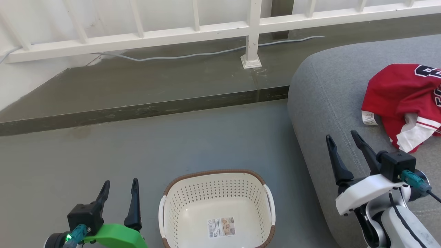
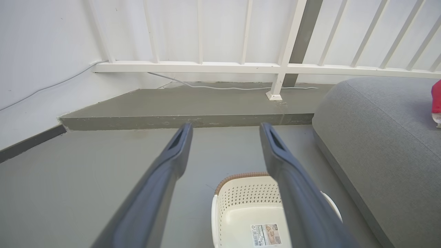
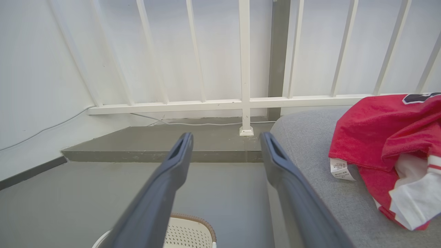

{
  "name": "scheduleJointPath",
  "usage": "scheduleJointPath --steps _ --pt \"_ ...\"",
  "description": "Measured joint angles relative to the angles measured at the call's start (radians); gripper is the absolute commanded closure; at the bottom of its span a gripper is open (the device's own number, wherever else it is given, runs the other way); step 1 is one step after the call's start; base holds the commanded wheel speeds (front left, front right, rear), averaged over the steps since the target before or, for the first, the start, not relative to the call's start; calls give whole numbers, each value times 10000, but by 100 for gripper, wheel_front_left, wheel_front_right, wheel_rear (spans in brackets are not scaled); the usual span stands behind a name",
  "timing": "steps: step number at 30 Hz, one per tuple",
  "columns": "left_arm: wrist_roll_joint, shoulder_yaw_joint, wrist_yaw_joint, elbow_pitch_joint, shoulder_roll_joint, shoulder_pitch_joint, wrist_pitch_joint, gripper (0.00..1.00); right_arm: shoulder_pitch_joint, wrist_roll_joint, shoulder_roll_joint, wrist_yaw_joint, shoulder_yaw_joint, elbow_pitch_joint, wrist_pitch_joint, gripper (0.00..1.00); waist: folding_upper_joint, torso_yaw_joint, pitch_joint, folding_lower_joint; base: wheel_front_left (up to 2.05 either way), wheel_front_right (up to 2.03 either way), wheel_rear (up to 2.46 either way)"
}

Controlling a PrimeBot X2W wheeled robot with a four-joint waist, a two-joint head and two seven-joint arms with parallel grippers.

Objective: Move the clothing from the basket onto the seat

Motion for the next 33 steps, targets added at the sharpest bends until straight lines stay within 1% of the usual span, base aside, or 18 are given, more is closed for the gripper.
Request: scheduleJointPath --steps 9,11,12,18,22,27,33 --pt "21 17 0 -59 -46 11 75 0 155 2 -17 -21 -25 -355 138 0 0 25 42 0 0 0 0" --pt "52 29 0 -79 -56 14 75 0 167 2 -27 -88 -36 -414 196 0 0 29 52 0 0 0 0" --pt "98 25 -2 -65 -58 15 79 100 194 2 -25 -86 -38 -424 201 100 0 31 58 0 0 0 0" --pt "96 -82 -2 667 -151 38 75 100 707 2 303 -84 117 244 199 100 0 32 59 0 0 0 0" --pt "-148 -148 -2 650 -171 93 73 100 897 163 355 -71 134 330 198 100 0 43 69 0 0 0 0" --pt "-604 -199 -17 568 -251 244 56 100 902 765 395 17 42 305 198 100 0 79 82 0 0 0 0" --pt "-1649 19 -96 529 -295 244 31 100 902 1770 545 102 -153 286 247 100 0 114 95 0 0 0 0"
